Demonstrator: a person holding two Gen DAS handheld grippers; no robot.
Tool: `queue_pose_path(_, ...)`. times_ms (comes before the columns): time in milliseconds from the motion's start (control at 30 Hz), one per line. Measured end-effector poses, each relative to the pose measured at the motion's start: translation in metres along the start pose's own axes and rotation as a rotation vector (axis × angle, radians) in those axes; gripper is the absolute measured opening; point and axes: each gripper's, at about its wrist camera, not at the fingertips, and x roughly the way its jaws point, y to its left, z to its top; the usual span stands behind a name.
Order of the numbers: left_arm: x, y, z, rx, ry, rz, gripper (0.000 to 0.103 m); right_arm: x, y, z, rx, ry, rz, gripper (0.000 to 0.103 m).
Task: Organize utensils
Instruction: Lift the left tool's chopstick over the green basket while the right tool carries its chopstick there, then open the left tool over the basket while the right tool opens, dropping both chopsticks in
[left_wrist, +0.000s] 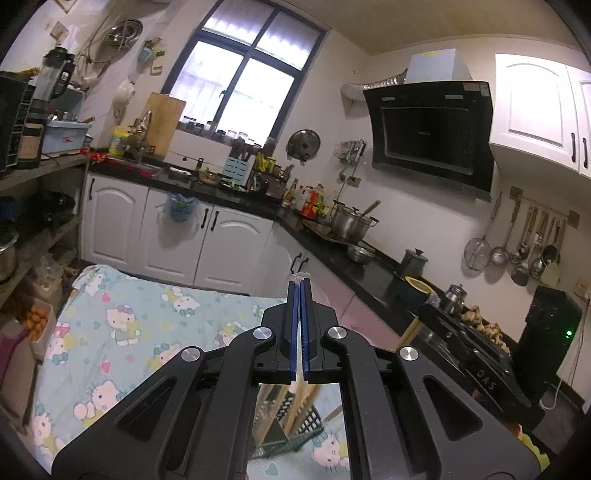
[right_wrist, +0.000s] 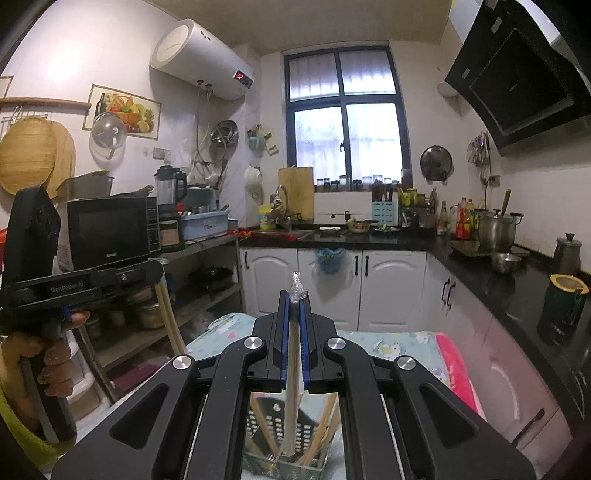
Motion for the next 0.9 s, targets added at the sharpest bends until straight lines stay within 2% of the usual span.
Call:
queue_pose_path(467, 0.040, 0.016, -0.026, 0.008, 0.051, 0.059, 0.000, 0.036, 0.000, -0.024, -0.005, 0.010, -0.015, 0.005)
queue_pose_path(900, 0.058, 0.032, -0.061, -0.002, 0.127, 0.081, 0.000, 0.062, 0.001, -0.061, 0.013, 0.092, -0.029, 0.006)
